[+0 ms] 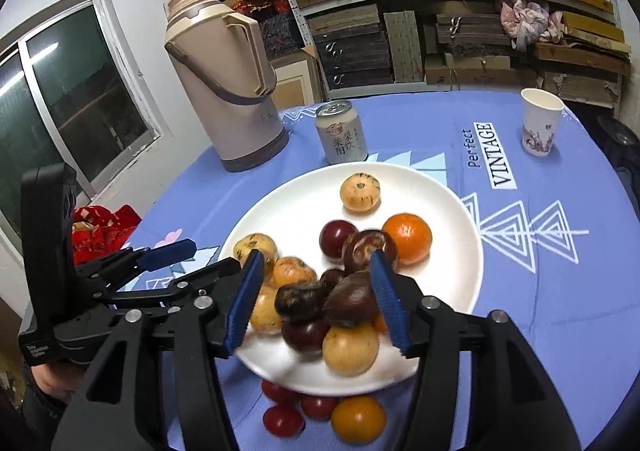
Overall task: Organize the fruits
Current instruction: 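Place the yellow fruit and dark plum on the plate and open both tools, then withdraw both open tools from the plate toward the fruit pile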
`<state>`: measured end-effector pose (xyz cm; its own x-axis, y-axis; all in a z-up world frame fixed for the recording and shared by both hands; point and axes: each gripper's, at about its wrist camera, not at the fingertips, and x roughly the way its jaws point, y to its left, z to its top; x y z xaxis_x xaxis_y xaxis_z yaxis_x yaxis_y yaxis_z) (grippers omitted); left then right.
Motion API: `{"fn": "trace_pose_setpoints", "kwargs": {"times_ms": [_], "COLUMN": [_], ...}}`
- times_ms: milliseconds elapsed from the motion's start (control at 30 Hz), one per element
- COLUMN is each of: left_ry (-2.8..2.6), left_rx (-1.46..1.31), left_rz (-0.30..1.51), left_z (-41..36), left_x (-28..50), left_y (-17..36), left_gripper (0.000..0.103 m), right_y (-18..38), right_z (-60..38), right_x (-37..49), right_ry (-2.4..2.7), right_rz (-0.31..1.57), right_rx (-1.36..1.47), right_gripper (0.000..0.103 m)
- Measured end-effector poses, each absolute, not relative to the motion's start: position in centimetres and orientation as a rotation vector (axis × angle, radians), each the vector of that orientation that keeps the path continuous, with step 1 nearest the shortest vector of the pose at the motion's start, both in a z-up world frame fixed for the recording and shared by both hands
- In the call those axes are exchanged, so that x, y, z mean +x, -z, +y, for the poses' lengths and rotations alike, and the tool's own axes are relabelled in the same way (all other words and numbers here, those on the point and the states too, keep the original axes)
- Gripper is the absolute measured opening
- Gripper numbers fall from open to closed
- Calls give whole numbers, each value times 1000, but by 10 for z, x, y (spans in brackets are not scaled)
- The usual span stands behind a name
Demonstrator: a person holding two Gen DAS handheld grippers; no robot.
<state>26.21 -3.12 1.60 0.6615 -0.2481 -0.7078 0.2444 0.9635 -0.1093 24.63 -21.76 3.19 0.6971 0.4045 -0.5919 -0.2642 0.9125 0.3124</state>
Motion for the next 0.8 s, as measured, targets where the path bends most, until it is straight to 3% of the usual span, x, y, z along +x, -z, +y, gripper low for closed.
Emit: {"fn": "trace_pose_setpoints", "kwargs": {"times_ms": [167,500,567,800], "left_ry": [292,333,344,347], "left_rx": [-2,57,53,65], "left_rz": [806,789,799,819], "left_z": [-33,-45,-46,-50], "left_x": [243,206,203,198], "left_y": [-13,-7,-4,5], "left_gripper": [78,80,80,80], "right_y": [-30,-14,-10,11], "right_z": [-230,-251,-256,-235], "right_x": [226,185,181,172], "right_ry": [-362,-339,-342,-346], "right_rz": [705,733,749,812], "right_rx": [230,199,203,50], "right_gripper": [63,64,68,68]}}
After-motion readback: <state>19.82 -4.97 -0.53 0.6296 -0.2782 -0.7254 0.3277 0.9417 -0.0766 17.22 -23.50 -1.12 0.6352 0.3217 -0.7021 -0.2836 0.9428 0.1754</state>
